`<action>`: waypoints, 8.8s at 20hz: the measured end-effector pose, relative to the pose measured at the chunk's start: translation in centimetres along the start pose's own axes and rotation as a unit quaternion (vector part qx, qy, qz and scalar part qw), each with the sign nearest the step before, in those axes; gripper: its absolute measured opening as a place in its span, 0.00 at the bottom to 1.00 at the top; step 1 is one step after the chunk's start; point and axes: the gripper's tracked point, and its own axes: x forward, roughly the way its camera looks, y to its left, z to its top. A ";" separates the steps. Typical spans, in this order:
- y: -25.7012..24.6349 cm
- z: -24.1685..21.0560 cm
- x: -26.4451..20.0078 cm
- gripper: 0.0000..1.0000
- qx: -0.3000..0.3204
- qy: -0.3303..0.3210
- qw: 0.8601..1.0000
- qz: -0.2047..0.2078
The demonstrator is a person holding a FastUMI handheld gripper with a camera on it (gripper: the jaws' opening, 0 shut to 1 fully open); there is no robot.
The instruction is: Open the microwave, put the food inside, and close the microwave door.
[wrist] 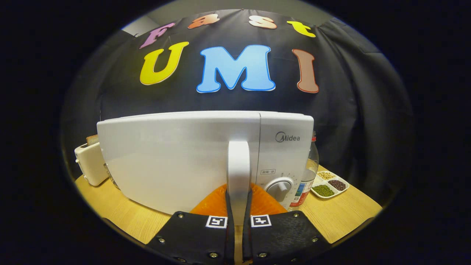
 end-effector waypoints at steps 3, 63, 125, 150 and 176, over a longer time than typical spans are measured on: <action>0.0 -0.1 -0.1 0.09 0.010 0.004 1.000 0.004; 24.0 -5.4 -35.9 0.95 -0.051 -0.059 0.950 0.301; 14.5 0.5 -7.8 0.63 0.191 0.054 0.958 0.205; 17.4 -1.5 10.7 0.97 0.290 0.062 0.952 0.079; 23.0 9.4 -20.5 0.97 0.195 -0.050 0.914 0.352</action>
